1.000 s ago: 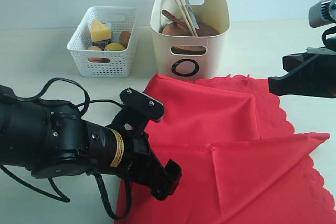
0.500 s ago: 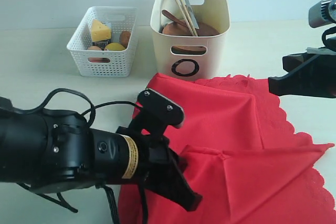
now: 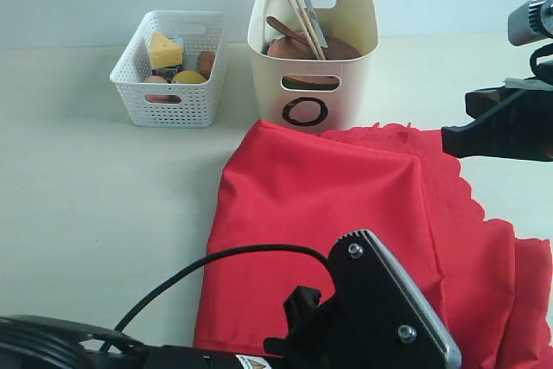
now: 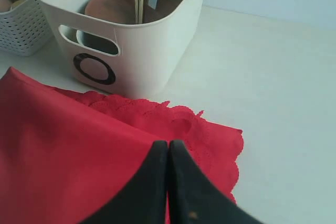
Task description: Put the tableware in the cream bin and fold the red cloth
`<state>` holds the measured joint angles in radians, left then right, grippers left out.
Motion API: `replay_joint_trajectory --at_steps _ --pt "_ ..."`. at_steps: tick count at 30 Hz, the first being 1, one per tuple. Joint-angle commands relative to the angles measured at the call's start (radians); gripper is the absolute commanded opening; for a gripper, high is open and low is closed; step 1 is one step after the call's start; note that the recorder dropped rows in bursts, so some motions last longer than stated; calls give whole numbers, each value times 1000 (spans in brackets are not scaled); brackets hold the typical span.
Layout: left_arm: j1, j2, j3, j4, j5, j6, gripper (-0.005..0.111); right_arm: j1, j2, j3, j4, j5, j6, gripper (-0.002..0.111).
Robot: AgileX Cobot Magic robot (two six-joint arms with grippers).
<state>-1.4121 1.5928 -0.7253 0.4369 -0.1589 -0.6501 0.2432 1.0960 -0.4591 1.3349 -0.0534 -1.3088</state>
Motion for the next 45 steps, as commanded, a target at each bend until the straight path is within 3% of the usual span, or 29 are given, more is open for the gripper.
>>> replay_joint_trajectory --at_steps 1,5,8,10,12,14,18,22,31,36,40,44,45 --pt "-9 -6 -2 3 -15 -4 50 2 3 3 -10 -1 2 0" --pt "-17 -6 -2 89 -79 -8 104 2 3 3 -10 -1 2 0" --pt "-27 -18 -2 212 -83 -7 103 2 3 3 -10 -1 2 0" --pt "-15 -47 -2 229 -24 -7 98 2 3 3 -10 -1 2 0" --pt "17 -95 -2 229 91 -27 84 2 8 3 -10 21 2 0" --pt "62 -143 -2 226 213 -38 61 2 22 3 -10 53 2 0" --pt "164 -240 4 231 409 -34 1 2 88 -13 -10 187 -30 0" --pt "260 -331 32 233 485 -41 1 2 210 -50 -10 329 -89 0" --pt "449 -642 254 352 414 -225 1 2 514 -118 -10 317 -103 0" --pt "507 -787 336 355 404 -231 1 2 627 -143 -10 297 -116 0" --pt "508 -878 365 364 389 -244 1 2 749 -157 -10 124 -125 0" --pt "508 -887 368 366 402 -244 1 2 812 -148 5 -235 -131 0" --pt "508 -887 368 364 414 -244 1 2 814 -131 21 -410 -129 0"
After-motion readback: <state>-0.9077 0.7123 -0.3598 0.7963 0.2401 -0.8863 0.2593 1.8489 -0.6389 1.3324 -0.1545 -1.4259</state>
